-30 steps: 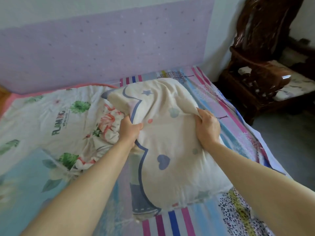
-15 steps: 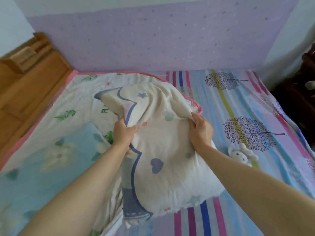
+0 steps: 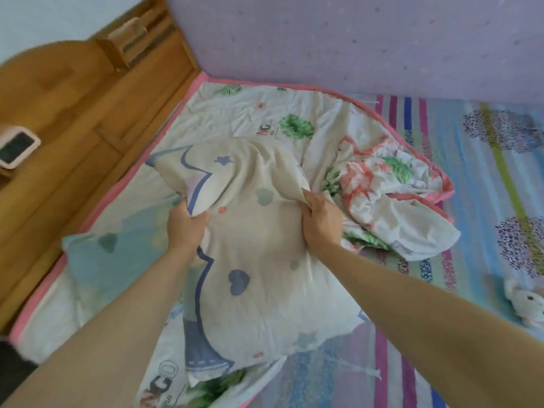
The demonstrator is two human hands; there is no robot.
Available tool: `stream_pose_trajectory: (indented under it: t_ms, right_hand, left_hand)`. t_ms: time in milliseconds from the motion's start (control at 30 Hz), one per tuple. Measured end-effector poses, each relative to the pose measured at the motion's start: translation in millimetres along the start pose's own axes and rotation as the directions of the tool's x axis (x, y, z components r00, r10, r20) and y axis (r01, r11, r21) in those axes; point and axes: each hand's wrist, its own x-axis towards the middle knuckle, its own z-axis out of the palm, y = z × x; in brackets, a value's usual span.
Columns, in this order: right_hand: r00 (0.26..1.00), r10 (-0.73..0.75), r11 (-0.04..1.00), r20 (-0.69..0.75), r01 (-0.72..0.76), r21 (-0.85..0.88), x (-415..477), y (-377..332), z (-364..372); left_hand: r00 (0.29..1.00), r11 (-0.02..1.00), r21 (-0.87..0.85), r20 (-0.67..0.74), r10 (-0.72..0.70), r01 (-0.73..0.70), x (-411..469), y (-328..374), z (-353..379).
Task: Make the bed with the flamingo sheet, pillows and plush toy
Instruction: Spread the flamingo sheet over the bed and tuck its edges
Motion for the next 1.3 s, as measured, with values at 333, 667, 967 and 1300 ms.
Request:
stream_pose_trajectory:
  t_ms: [333, 667, 967, 1300]
  right_hand:
    - [0.985, 0.004, 0.974, 0.171, -0.042, 0.221, 22.8, -89.0, 115.9]
    - [0.604, 0.006, 0.998, 0.797, 0.041, -0.038, -6.7, -52.9, 157.1]
    - [0.721, 0.224, 0.968, 0.655, -0.241, -0.066, -25.5, 31.8, 113.3]
    - [0.816, 0.359, 0.926, 0.453, -0.374, -0.059, -49.2, 170.6, 23.9]
  left_hand:
    - [0.976, 0.989, 0.146, -0.219, 0.011, 0.022, 89.2, -61.0, -73.4]
    - [0.977, 0.881, 0.463, 0.215, -0.007, -0.095, 125.7, -133.8, -61.7]
    - [0.865, 0.907, 0.335, 0.499, 0.058, -0.254, 53.5, -112.3, 67.7]
    - [0.684, 0.911, 0.211, 0.723, 0.098, -0.354, -55.0, -70.1, 208.2]
